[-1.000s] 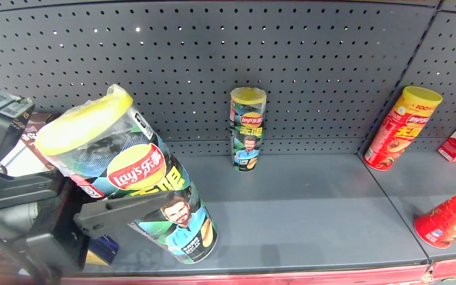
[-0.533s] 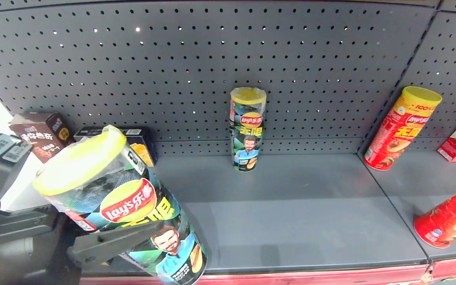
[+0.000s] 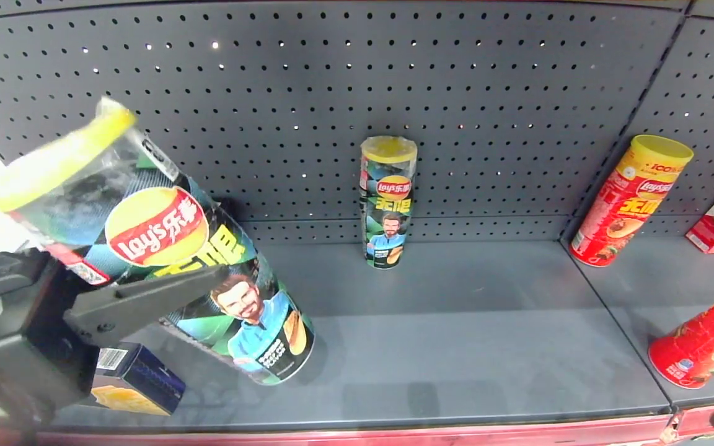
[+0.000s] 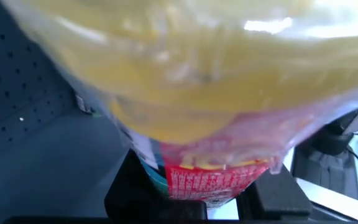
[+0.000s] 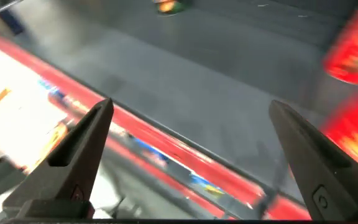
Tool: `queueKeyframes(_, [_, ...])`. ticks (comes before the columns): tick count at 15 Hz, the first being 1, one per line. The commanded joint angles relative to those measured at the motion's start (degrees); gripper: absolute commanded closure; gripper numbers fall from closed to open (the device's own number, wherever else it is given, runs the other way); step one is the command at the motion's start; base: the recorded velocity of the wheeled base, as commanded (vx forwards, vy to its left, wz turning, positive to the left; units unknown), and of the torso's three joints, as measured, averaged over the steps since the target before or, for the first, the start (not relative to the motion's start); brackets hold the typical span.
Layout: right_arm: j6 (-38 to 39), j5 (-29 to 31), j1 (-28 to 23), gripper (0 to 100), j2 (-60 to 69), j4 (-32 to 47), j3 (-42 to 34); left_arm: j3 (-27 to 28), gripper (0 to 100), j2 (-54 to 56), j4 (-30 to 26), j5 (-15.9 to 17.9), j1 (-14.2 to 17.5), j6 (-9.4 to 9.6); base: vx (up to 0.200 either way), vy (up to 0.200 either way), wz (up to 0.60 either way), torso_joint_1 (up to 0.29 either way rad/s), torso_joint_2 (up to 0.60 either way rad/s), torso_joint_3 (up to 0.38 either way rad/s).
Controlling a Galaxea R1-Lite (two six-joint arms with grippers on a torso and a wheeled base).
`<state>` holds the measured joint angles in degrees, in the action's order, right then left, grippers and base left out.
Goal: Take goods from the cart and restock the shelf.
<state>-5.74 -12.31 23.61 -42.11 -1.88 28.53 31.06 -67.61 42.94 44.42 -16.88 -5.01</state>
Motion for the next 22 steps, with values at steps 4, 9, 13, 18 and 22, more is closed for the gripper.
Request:
queueKeyframes(4, [0.1,0.0,7.5,0,-20.2,-7.7,7.4,3.5,100,-3.1,-0.4,-0.8,0.2,0.09,0.0,0.0,0.0,0.0,0.0,0.0])
queueKeyframes(9, [0.8,-1.5,5.7,0,-34.3,-21.0,11.6,3.5,100,-3.5,-0.5,-0.7,0.2,0.09,0.0,0.0,0.0,0.0,0.0,0.0])
queueKeyframes(13, [-2.6,-7.0,2.1,0,-47.0,-31.3,19.9,3.4,100,-4.1,-0.6,-0.7,0.0,0.09,0.0,0.0,0.0,0.0,0.0,0.0])
queueKeyframes(18, [-5.6,-26.5,-1.3,0,-59.4,-41.6,24.8,3.6,100,-5.2,-0.6,-0.4,-0.3,0.0,0.0,0.0,0.0,0.0,0.0,0.0])
queueKeyframes(22, [-5.8,-36.5,-3.0,0,-67.1,-46.7,30.7,3.7,100,-5.8,-0.5,0.1,-0.3,0.09,0.0,0.0,0.0,0.0,0.0,0.0])
